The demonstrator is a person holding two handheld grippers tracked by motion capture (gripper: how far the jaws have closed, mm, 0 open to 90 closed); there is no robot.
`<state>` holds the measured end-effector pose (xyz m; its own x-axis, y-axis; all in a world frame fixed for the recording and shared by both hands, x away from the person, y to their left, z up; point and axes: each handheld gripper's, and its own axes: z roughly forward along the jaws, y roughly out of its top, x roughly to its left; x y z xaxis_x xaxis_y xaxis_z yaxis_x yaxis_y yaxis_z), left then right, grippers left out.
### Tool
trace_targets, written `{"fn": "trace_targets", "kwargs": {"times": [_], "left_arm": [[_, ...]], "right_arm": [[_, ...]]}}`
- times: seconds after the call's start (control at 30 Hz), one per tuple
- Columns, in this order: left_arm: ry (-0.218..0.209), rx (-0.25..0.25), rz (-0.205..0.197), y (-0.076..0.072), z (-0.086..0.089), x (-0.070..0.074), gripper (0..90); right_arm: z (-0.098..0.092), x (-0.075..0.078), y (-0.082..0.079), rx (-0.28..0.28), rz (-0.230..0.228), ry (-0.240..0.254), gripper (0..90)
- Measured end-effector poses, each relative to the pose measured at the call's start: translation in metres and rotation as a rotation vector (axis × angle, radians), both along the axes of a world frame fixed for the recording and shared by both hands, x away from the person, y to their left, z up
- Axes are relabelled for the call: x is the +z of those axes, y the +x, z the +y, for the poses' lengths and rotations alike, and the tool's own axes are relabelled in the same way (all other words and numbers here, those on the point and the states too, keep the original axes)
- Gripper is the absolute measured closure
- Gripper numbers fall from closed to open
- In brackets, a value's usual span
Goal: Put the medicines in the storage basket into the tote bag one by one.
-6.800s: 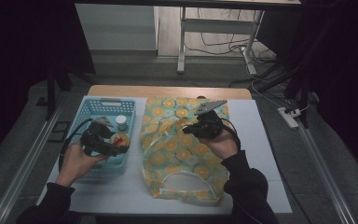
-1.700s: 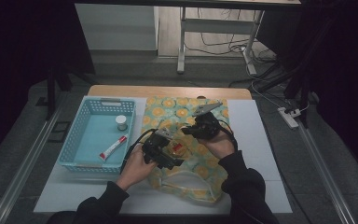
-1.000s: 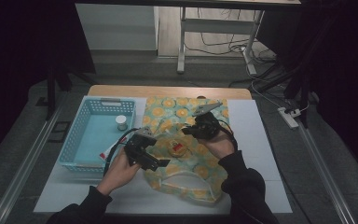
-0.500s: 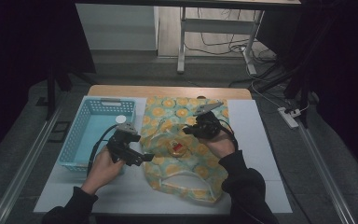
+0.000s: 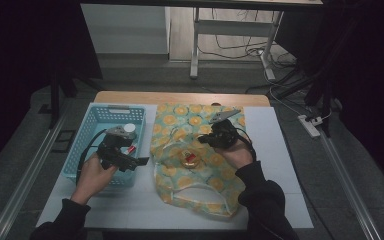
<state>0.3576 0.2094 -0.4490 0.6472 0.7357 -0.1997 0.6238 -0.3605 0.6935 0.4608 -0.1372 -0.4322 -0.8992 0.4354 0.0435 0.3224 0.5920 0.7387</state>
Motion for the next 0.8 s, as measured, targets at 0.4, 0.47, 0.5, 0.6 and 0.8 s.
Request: {"fn": "trace_targets", "kwargs": {"times": [0.4,0.47,0.5,0.6,0.8], "left_arm": [[0.077,0.092,0.020,0.011,0.032,-0.008,1.1],[0.078,0.106,0.017,0.013,0.037,-0.010,1.0],[0.073,0.111,0.018,0.014,0.040,-0.011,1.0],[0.070,0.127,0.024,0.019,0.047,-0.015,1.0],[0.078,0.118,0.041,0.028,0.054,-0.024,0.0]], "right_arm": [[-0.003,-0.002,0.003,-0.017,-0.010,-0.015,89.9],[-0.004,-0.002,0.003,-0.018,-0.012,-0.016,89.9],[-0.004,-0.002,0.003,-0.018,-0.012,-0.016,89.9],[-0.004,-0.002,0.003,-0.018,-0.013,-0.017,89.9],[-0.003,-0.002,0.003,-0.018,-0.011,-0.020,89.9]]}}
